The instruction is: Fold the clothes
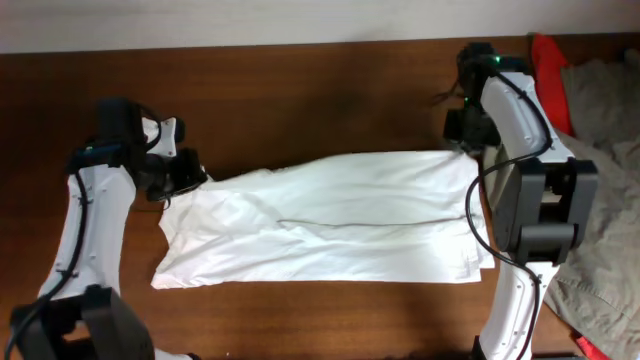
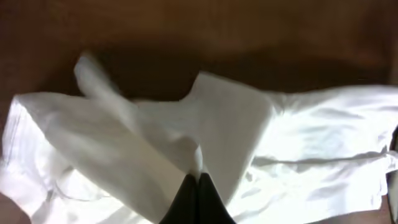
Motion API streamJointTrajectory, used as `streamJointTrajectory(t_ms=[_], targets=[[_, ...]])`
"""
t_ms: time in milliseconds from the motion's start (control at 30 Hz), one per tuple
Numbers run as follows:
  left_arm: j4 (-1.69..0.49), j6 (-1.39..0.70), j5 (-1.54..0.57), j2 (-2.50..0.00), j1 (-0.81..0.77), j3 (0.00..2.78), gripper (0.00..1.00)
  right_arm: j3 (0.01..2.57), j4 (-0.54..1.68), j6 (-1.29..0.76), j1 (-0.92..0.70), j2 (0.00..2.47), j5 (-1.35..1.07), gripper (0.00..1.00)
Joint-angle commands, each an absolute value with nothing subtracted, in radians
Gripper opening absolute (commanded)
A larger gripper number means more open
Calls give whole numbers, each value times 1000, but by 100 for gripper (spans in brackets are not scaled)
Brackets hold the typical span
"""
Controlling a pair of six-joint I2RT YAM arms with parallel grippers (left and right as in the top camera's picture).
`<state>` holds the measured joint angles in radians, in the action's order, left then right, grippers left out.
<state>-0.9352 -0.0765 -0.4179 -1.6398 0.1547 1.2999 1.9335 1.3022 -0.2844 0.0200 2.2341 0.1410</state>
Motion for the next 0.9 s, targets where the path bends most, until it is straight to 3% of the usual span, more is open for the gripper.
streamJointTrajectory(t_ms=[0,267,333,400,667,867], targets=[[-1044,-70,-412,-1612,163,1306,0,1962,1428,-286,21,2206,231,16],[-1285,-62,-227,-1612,165,1306,0,1962,1668,-286,22,2206,270,15],[-1268,-63,-228,-1612,165,1306,0,1962,1670,-285,22,2206,228,48],[-1257,-63,-228,-1612,165,1306,0,1939,1664,-240,22,2206,161,57],[-1242,-63,-228,-1612,165,1306,0,1732,1445,-240,22,2206,125,66],[-1231,-63,-228,-1612,165,1306,0,1633,1295,-240,22,2206,22,62]])
